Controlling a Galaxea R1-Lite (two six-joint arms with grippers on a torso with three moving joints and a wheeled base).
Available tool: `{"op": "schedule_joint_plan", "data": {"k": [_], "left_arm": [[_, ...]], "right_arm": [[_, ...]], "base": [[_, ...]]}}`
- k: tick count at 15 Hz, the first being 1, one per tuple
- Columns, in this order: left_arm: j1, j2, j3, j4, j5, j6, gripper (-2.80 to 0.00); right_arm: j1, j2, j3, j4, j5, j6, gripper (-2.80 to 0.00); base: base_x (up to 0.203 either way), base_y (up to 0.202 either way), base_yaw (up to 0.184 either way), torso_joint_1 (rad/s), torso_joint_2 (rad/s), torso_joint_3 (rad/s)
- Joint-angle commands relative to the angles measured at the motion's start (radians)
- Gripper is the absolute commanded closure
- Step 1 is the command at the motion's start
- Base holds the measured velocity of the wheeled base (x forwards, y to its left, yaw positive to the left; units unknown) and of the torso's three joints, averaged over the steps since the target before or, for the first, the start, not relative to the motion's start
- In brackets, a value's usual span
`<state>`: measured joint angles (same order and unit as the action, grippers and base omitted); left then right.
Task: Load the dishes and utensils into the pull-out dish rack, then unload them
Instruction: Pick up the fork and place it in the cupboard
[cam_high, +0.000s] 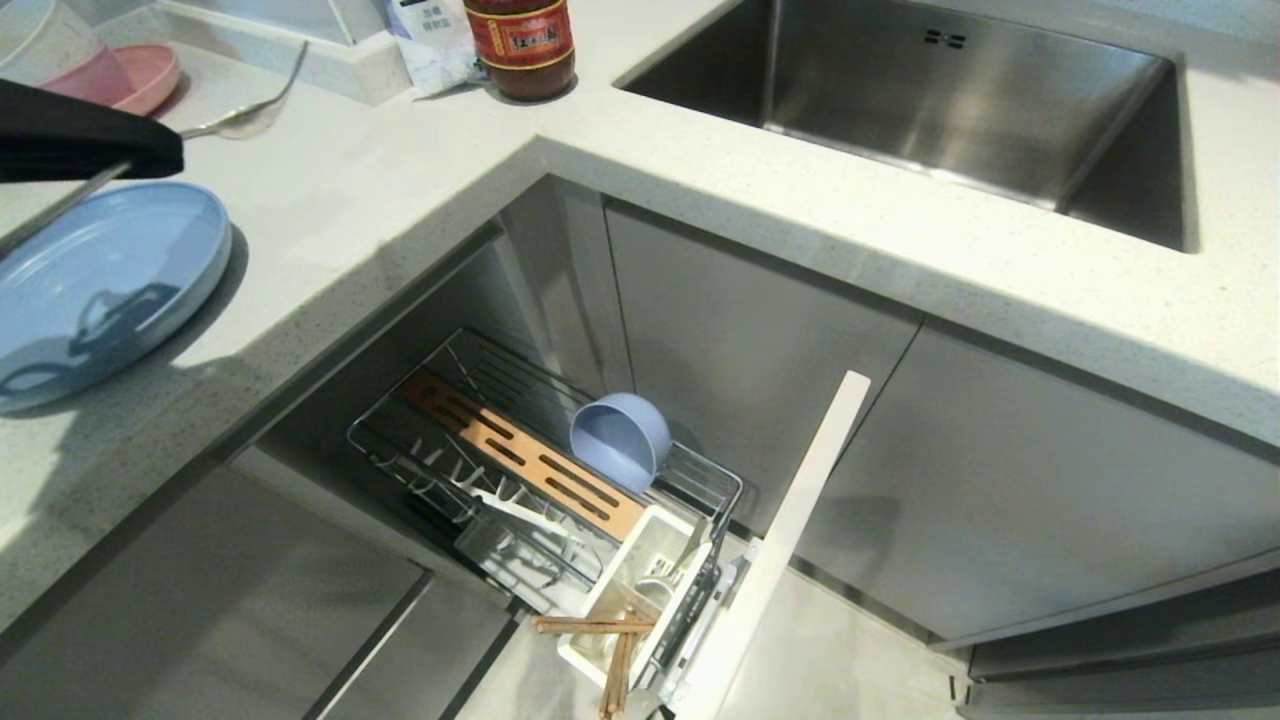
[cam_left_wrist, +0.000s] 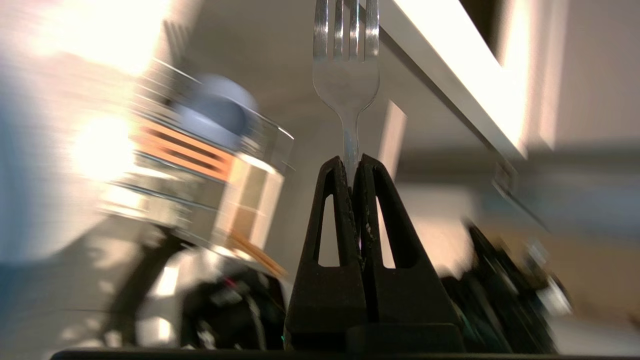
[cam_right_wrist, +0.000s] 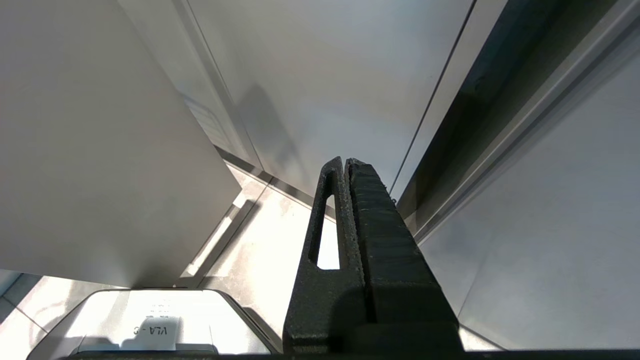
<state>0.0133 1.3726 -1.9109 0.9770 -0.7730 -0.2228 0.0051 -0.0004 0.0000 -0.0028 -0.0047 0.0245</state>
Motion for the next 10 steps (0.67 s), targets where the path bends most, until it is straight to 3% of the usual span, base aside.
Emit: {"op": "schedule_joint_plan", "data": {"k": [1, 4, 7, 10], "left_arm": [[-0.13, -0.019, 0.025, 0.036, 0.0, -0.003, 0.0], [-0.25, -0.012, 0.052, 0.061, 0.068, -0.003, 0.0], [-0.401, 0.027, 0.078, 0.095, 0.198, -0.003, 0.0], [-0.492, 0.081, 0.121, 0.113, 0.345, 0.009, 0.0]], "right_arm": [[0.001, -0.004, 0.002, 0.0, 0.0, 0.0, 0.0], [0.001, -0.004, 0.002, 0.0, 0.0, 0.0, 0.0], [0.0, -0.004, 0.002, 0.0, 0.0, 0.0, 0.0], [-0.001, -0.004, 0.002, 0.0, 0.0, 0.0, 0.0]], "base": [[0.0, 0.0, 0.0, 0.0, 0.0, 0.0], [0.0, 0.0, 0.0, 0.0, 0.0, 0.0], [0.0, 0.0, 0.0, 0.0, 0.0, 0.0], [0.0, 0.0, 0.0, 0.0, 0.0, 0.0]]}}
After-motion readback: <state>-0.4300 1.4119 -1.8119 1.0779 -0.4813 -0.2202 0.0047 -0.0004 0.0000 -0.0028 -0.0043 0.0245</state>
